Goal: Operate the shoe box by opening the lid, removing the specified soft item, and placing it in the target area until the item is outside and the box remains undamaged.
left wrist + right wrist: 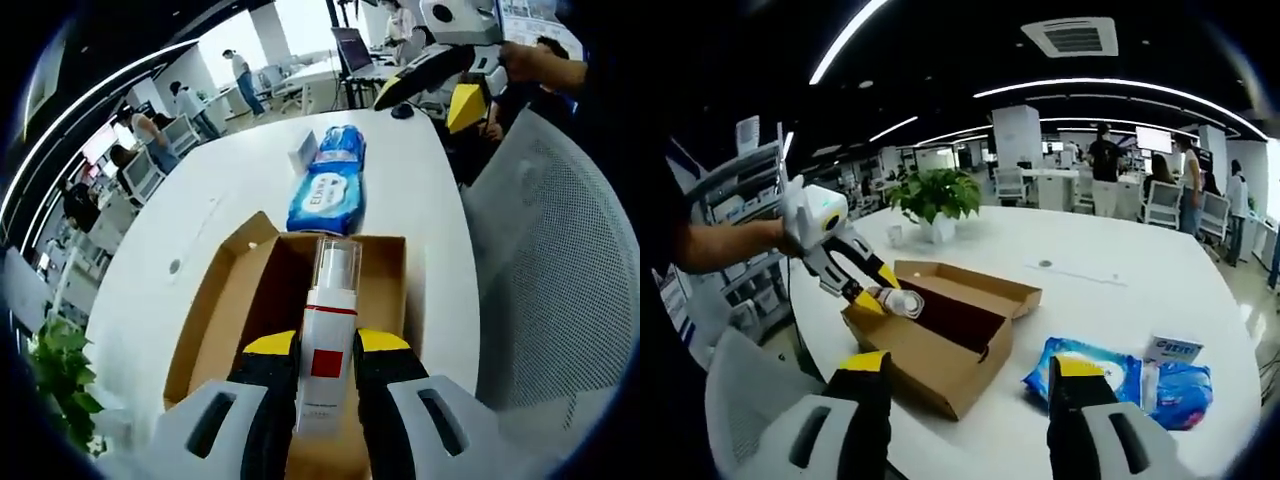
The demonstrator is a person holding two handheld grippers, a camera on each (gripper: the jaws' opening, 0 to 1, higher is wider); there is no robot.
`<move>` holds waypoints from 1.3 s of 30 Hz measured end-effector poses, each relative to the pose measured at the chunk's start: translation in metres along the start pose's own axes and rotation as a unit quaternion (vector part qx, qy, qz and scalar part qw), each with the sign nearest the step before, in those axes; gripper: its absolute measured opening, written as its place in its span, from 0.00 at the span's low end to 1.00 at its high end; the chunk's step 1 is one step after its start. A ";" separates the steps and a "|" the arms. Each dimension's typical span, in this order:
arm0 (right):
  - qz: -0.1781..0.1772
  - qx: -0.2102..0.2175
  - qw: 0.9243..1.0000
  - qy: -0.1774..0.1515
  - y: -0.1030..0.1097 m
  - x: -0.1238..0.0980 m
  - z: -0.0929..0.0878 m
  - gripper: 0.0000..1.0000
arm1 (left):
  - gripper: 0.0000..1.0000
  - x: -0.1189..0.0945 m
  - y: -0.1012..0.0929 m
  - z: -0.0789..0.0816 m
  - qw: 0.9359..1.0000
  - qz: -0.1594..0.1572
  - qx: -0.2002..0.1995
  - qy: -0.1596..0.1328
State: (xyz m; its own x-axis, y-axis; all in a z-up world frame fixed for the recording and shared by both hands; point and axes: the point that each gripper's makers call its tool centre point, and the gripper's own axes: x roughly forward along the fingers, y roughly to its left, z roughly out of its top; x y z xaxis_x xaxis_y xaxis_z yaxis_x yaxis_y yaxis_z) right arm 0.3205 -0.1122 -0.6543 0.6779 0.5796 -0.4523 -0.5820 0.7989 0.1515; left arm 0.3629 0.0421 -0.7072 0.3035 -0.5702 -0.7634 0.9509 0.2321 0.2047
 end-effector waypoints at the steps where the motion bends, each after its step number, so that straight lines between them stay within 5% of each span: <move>1: 0.001 0.003 1.000 0.000 0.001 0.001 0.000 0.59 | 0.20 0.001 -0.001 0.001 1.000 0.001 0.002 -0.002; 20: 0.031 0.033 0.999 0.002 0.025 0.019 0.000 0.43 | 0.20 0.004 -0.012 0.023 0.999 0.002 0.029 -0.042; 39: 0.076 0.109 0.991 0.005 0.045 0.038 0.002 0.30 | 0.20 0.005 -0.033 0.050 0.993 -0.002 0.077 -0.093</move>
State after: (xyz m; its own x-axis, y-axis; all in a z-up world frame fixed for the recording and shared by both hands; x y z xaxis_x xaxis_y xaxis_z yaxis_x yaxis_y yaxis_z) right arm 0.3209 -0.0539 -0.6630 0.5855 0.6948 -0.4177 -0.5650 0.7192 0.4043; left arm 0.3357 -0.0081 -0.6873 0.2921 -0.7096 -0.6411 0.9456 0.1141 0.3046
